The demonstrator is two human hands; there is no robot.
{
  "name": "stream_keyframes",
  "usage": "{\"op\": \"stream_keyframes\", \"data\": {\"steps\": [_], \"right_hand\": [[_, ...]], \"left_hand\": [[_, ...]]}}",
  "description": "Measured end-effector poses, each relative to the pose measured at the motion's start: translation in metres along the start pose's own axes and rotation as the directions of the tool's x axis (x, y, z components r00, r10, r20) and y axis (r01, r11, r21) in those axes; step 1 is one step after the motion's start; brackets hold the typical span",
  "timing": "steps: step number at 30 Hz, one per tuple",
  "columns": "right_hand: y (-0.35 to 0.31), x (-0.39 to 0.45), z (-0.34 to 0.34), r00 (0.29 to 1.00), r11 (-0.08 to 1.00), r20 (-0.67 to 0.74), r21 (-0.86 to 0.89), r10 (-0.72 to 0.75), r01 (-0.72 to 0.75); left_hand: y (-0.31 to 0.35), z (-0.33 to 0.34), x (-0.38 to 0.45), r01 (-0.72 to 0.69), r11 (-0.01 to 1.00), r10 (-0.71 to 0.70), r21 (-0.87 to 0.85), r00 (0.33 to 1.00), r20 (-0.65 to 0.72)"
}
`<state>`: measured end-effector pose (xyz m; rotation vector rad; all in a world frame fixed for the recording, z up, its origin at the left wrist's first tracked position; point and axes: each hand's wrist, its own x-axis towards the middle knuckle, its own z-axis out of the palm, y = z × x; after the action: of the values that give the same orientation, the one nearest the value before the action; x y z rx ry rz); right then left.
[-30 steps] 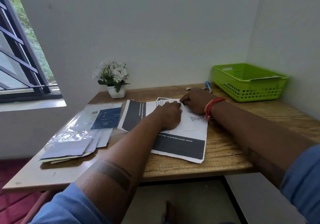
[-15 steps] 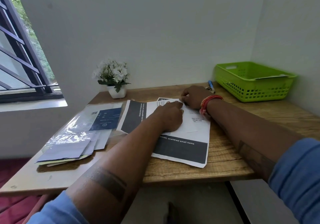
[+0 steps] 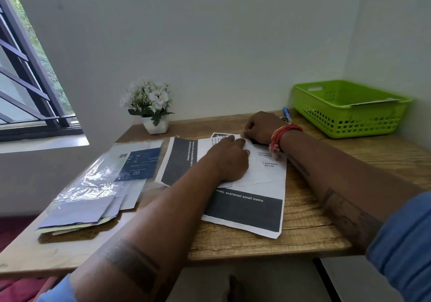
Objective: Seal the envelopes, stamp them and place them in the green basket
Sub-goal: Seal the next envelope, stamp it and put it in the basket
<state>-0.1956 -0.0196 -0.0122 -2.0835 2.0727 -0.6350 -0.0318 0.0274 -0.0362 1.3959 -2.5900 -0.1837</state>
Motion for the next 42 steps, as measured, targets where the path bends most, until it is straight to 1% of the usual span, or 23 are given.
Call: {"op": "stream_keyframes", "data": {"steps": [8, 9, 13, 16, 21, 24, 26, 29, 30, 32, 34, 38, 39, 41, 42], "right_hand": [[-0.002, -0.008, 0.001, 0.999, 1.0, -0.047, 0.0, -0.015, 0.015], [-0.003, -0.01, 0.0, 0.998, 0.999, -0.049, -0.032, -0.029, 0.027], [-0.01, -0.015, 0.002, 0.995, 0.956, 0.001, -0.276, -0.103, 0.1], [-0.01, -0.015, 0.002, 0.993, 0.95, -0.012, -0.295, -0.114, 0.105], [-0.006, -0.016, 0.001, 0.995, 0.984, -0.04, -0.153, -0.096, 0.089], [-0.006, -0.017, 0.001, 0.993, 0.996, -0.099, 0.047, -0.07, 0.075], [-0.007, -0.019, 0.0, 0.987, 0.981, -0.155, 0.179, -0.041, 0.069], [-0.01, -0.021, -0.005, 0.985, 0.953, -0.169, 0.302, 0.021, 0.032], [-0.009, -0.021, -0.005, 0.985, 0.951, -0.163, 0.308, 0.051, 0.002], [-0.006, -0.02, -0.005, 0.984, 0.97, -0.146, 0.233, 0.101, -0.065], [-0.005, -0.022, -0.008, 0.98, 0.976, -0.16, 0.197, 0.122, -0.09], [-0.004, -0.024, -0.013, 0.958, 0.94, -0.217, 0.324, 0.187, -0.11], [-0.003, -0.023, -0.014, 0.954, 0.922, -0.214, 0.368, 0.208, -0.119], [0.0, -0.024, -0.016, 0.952, 0.866, -0.166, 0.477, 0.258, -0.152], [0.002, -0.023, -0.017, 0.95, 0.85, -0.134, 0.493, 0.282, -0.183]], "left_hand": [[0.002, 0.002, -0.001, 0.044, 0.999, -0.044, -0.02, 0.999, -0.026], [0.003, 0.002, -0.002, 0.04, 0.999, -0.041, -0.027, 0.999, -0.036], [0.005, 0.0, 0.0, 0.054, 0.998, -0.057, -0.034, 0.993, -0.104], [0.006, 0.0, -0.001, 0.053, 0.997, -0.059, -0.054, 0.991, -0.124], [0.009, 0.0, -0.004, 0.059, 0.997, -0.066, -0.059, 0.989, -0.129], [0.009, -0.002, -0.006, 0.076, 0.995, -0.084, -0.065, 0.989, -0.122], [0.01, -0.004, -0.007, 0.08, 0.993, -0.09, -0.083, 0.989, -0.12], [0.011, -0.006, -0.01, 0.07, 0.99, -0.085, -0.123, 0.989, -0.121], [0.01, -0.006, -0.01, 0.068, 0.989, -0.084, -0.135, 0.989, -0.121], [0.011, -0.007, -0.012, 0.062, 0.986, -0.083, -0.157, 0.988, -0.132], [0.012, -0.009, -0.013, 0.045, 0.985, -0.069, -0.165, 0.987, -0.143], [0.005, -0.013, -0.012, 0.017, 0.99, -0.033, -0.144, 0.994, -0.108], [0.002, -0.014, -0.011, 0.018, 0.989, -0.032, -0.144, 0.995, -0.099], [-0.001, -0.015, -0.012, 0.013, 0.988, -0.027, -0.152, 0.996, -0.09], [-0.001, -0.014, -0.012, 0.011, 0.987, -0.026, -0.159, 0.995, -0.094]]}}
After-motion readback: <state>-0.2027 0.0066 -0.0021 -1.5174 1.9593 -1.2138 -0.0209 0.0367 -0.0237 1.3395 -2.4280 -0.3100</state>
